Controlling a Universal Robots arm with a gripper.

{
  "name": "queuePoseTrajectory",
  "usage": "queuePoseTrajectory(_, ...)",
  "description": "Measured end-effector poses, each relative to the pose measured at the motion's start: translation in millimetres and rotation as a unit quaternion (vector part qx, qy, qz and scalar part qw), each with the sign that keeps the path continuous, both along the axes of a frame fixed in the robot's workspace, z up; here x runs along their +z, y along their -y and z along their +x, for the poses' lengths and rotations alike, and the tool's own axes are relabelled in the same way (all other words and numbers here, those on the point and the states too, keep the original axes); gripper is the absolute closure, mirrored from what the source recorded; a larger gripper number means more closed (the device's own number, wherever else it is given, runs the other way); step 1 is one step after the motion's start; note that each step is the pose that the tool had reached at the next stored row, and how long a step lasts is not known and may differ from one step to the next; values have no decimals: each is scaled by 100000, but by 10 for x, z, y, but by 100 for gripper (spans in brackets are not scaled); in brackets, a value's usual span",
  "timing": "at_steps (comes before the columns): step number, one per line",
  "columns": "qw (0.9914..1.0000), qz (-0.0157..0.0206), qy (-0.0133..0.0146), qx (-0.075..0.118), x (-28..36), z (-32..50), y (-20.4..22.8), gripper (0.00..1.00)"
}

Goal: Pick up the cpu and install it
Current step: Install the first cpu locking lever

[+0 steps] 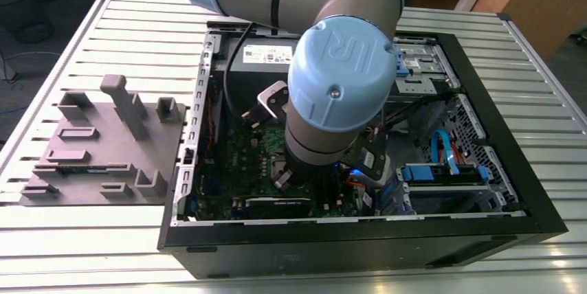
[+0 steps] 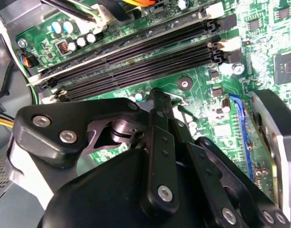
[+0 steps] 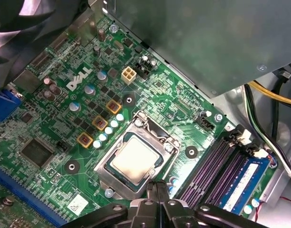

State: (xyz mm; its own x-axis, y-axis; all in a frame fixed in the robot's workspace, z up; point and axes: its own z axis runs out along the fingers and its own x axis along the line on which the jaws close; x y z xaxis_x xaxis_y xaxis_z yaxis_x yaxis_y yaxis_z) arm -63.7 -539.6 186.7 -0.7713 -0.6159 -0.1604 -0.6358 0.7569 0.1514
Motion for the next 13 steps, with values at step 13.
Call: queuePoseTrajectory(13,100000,98,51,0,-24,5,10,89)
